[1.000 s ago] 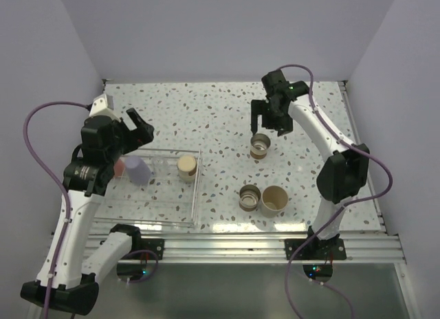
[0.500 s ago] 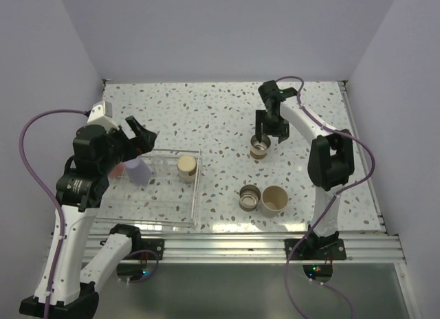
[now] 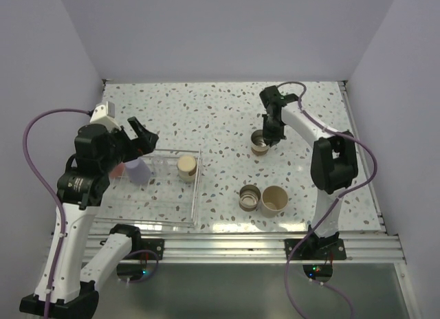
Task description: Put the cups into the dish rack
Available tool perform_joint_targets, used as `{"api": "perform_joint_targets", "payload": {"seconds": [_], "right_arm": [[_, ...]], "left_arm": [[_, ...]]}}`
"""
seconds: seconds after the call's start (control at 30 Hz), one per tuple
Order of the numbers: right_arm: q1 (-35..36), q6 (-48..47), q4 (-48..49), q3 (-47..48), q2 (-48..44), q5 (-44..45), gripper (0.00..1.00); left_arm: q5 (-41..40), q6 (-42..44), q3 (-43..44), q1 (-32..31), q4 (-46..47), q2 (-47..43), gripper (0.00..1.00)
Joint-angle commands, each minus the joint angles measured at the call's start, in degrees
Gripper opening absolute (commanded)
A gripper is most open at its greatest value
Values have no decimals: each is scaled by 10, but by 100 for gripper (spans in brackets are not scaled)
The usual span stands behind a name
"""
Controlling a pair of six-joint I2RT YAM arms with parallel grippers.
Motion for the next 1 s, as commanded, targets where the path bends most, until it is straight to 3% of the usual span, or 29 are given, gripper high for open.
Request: {"api": "perform_joint_targets", "payload": {"seconds": [0.0, 0.13, 0.17, 0.33, 0.43, 0.47, 0.53, 0.57, 0.67, 0.97], "right_arm": [[0, 16, -1, 81, -85, 10, 0], [0, 48, -19, 173, -125, -55, 0], [0, 54, -3, 176, -136, -110, 0], [0, 165, 118, 84, -223, -339, 0], [0, 300, 282, -41, -284, -470, 0], [0, 346, 405, -77, -300, -492, 0], [0, 478, 527, -165, -335, -536, 0], [0, 515, 628, -185, -340, -550, 0], [9, 617, 759, -223, -340, -585, 0], [80, 764, 958, -203, -302, -593, 0]], "left_arm": [[21, 12, -1, 3, 16, 8, 100], [42, 16, 4, 2, 36, 18, 100], [50, 19, 8, 3, 42, 21, 100], [153, 27, 28, 3, 136, 15, 100], [201, -6, 14, 3, 210, 2, 100], [224, -29, 0, 3, 228, -4, 100], [242, -53, -15, 3, 261, -11, 100], [247, -66, -31, 3, 288, -21, 100], [249, -113, -66, 3, 334, -44, 100], [258, -221, -149, 3, 478, -99, 100]]}}
